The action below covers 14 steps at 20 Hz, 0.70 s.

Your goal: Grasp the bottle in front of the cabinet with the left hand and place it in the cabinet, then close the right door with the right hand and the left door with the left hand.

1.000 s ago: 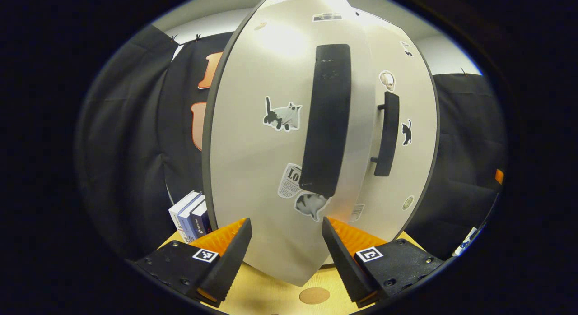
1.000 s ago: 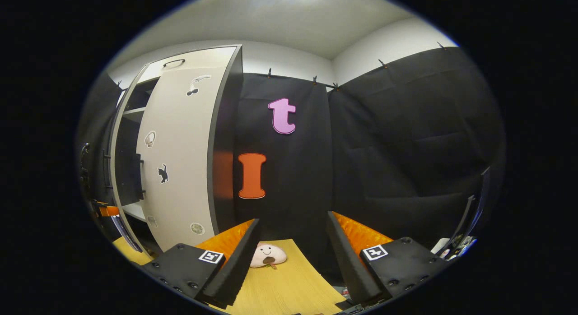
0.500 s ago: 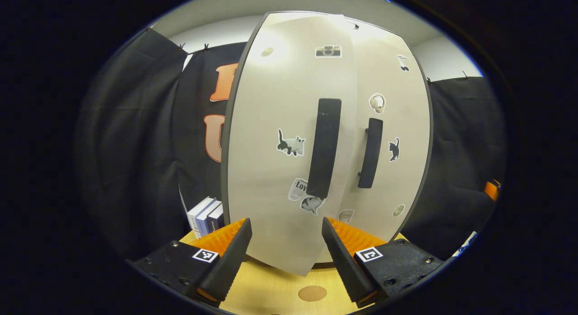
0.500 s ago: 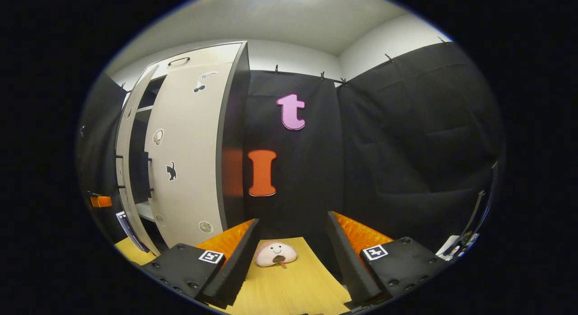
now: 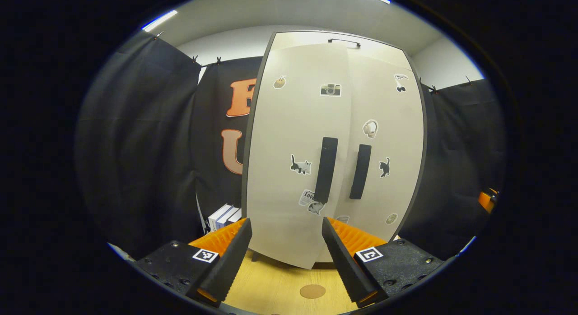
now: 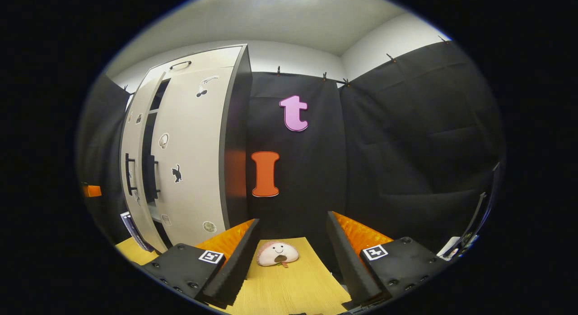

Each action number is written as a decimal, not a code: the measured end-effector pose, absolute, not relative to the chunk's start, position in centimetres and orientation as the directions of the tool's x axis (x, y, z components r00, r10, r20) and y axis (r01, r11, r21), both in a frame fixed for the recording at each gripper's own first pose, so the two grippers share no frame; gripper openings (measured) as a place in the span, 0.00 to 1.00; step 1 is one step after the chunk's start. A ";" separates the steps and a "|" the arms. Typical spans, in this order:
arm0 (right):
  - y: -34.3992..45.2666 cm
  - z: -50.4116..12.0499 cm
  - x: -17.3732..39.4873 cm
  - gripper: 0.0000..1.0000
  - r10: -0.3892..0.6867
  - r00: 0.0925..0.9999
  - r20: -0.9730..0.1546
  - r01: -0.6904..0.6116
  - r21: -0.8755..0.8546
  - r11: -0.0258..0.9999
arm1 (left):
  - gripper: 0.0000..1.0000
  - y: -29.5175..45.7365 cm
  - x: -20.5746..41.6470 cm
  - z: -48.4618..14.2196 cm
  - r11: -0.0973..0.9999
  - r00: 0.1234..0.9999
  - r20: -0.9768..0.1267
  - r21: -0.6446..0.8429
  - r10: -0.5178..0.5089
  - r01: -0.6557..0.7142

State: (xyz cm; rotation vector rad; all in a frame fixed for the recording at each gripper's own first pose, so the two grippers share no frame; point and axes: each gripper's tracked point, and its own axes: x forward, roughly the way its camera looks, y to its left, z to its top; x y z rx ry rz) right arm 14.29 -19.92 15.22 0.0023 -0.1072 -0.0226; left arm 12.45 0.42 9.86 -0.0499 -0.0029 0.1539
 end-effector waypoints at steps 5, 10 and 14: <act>-19.2 15.2 13.8 0.96 0.010 0.995 0.103 -0.011 0.006 1.000 | 0.95 0.1 10.1 12.5 0.984 0.984 0.050 -0.069 0.169 -0.165; -18.1 15.4 13.3 0.96 0.031 0.995 0.097 -0.031 -0.007 1.000 | 0.95 -0.9 9.5 14.8 0.983 0.985 0.090 -0.130 0.144 -0.132; -16.6 15.9 12.7 0.96 0.055 0.993 0.107 -0.056 0.001 0.998 | 0.95 -0.7 8.9 16.0 0.985 0.982 0.119 -0.106 0.146 -0.134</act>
